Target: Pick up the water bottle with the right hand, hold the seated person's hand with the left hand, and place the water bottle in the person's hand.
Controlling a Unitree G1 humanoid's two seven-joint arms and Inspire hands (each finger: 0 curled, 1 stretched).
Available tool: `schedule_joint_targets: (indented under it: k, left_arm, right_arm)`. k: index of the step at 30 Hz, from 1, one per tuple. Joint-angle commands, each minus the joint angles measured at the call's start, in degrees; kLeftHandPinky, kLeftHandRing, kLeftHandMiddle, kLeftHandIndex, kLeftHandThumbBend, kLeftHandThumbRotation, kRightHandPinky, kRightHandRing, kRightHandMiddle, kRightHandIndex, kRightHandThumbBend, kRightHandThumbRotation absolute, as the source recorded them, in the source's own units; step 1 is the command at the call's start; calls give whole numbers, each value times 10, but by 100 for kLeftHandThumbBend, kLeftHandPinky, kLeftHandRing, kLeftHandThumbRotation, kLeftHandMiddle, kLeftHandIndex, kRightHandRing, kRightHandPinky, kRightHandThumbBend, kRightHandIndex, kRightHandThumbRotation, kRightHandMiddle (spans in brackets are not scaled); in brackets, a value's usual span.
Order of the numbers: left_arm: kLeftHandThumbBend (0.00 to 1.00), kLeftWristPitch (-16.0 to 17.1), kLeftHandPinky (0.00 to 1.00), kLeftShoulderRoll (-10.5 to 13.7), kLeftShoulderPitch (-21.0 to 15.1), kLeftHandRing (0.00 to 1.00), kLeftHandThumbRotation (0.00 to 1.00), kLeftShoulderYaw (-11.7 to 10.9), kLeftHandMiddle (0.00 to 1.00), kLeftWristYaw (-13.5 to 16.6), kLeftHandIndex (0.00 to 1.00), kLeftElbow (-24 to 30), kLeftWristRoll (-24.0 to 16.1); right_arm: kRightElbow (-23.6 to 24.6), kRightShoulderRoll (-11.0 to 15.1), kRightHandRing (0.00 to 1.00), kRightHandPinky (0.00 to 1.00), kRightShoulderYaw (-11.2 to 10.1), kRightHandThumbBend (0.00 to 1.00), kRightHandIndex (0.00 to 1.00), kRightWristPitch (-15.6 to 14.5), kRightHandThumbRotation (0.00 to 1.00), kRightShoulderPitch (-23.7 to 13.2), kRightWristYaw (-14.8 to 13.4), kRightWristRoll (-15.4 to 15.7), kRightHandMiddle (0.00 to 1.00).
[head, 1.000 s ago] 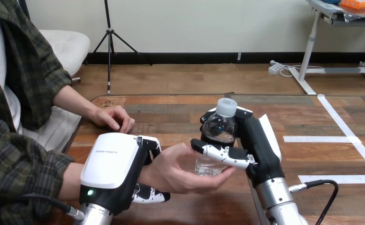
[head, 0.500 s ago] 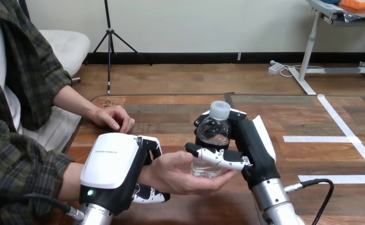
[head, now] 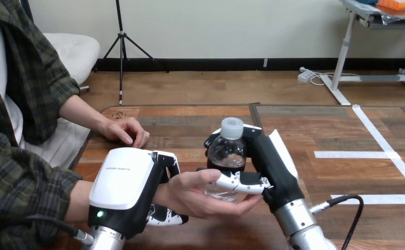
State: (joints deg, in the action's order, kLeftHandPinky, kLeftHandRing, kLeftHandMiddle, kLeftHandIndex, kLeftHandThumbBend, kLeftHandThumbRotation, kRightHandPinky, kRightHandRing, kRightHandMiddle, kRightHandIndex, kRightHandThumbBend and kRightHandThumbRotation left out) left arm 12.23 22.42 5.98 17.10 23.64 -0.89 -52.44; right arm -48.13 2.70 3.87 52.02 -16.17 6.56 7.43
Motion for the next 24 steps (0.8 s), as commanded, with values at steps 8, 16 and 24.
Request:
schedule_joint_targets:
  k: [8, 16, 24]
  left_arm:
    - [94, 16, 21, -6, -33, 24, 0, -2, 28, 10, 28, 24, 5]
    - [93, 15, 21, -5, -34, 24, 0, -2, 28, 4, 28, 24, 8]
    - [93, 16, 21, -4, -36, 24, 0, -2, 28, 8, 28, 22, 7]
  right_arm:
    - [45, -6, 42, 37, 14, 68, 48, 23, 0, -21, 23, -16, 46]
    - [57, -6, 41, 36, 20, 67, 48, 33, 0, -11, 38, -21, 45]
    - [67, -9, 40, 35, 23, 66, 48, 42, 0, -3, 60, -42, 45]
